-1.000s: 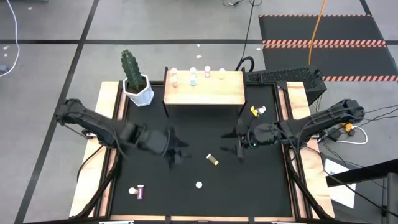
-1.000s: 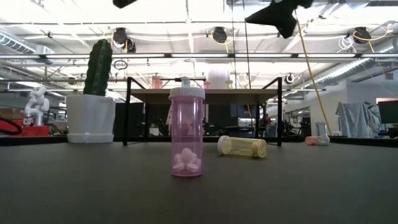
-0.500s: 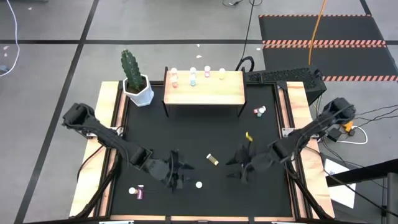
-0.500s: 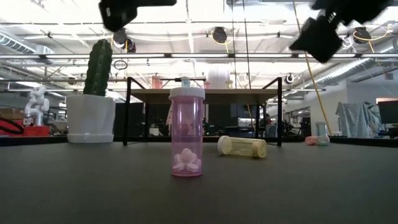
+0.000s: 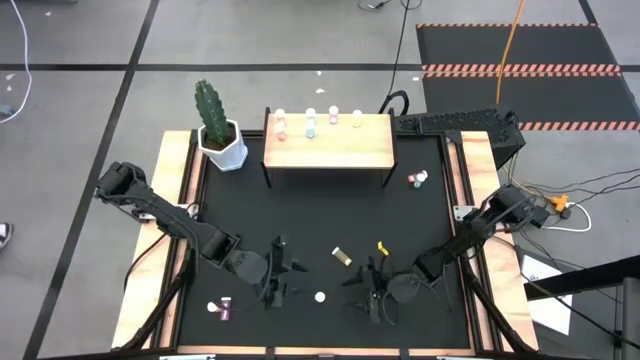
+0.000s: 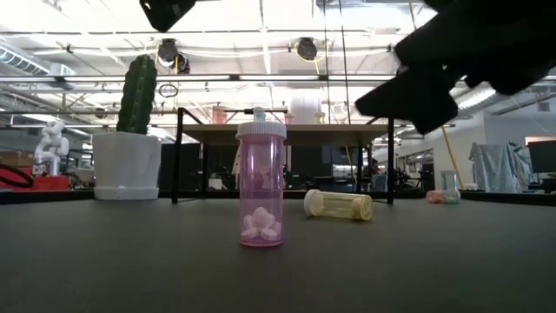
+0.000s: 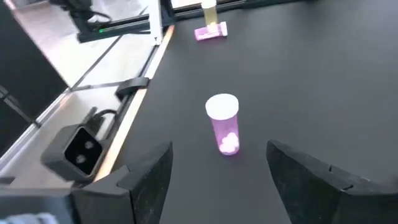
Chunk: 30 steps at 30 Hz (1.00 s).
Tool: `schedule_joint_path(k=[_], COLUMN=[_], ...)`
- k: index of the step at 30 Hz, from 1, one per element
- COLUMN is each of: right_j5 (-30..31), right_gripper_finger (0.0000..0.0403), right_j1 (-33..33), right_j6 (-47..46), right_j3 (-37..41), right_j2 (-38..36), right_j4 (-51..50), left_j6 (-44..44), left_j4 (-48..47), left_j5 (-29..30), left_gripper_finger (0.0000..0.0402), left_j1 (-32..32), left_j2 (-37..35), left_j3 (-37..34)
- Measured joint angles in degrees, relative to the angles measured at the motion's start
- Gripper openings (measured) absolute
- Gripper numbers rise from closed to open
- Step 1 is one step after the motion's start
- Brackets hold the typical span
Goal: Pick and place medicine bottles onto shelf by color
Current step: Put the right pink pill bottle aligned with the other pink pill bottle on the shelf
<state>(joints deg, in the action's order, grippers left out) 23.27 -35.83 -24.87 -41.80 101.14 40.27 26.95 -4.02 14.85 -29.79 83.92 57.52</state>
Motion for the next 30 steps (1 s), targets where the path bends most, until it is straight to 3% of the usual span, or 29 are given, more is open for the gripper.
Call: schedule_joint_path(k=[10,15,23,30], right_j5=[-1.01,-2.51,-4.06,-3.79], right_gripper_finger=[0.0254,0.0254,0.0252,0.0199], right_j1=[1.62,3.84,6.37,6.24], right_j6=[5.70,8.29,10.15,4.89], right_j3=[-1.55,-7.12,-15.18,-15.37], right_j2=[12.39,18.41,24.63,24.49], right_j4=[9.01,12.88,10.43,6.10], left_j6=[-2.26,-2.32,-2.31,-2.88], left_j4=[-6.20,-7.98,-8.21,-8.74], left_j5=[-0.06,-0.04,-0.03,-0.02], left_gripper_finger=[0.0246,0.0246,0.0246,0.0246], left_j1=[-0.73,-0.73,-0.73,-0.72], left_j2=[0.17,0.17,0.17,0.17], left_j3=[0.00,0.00,0.00,0.00])
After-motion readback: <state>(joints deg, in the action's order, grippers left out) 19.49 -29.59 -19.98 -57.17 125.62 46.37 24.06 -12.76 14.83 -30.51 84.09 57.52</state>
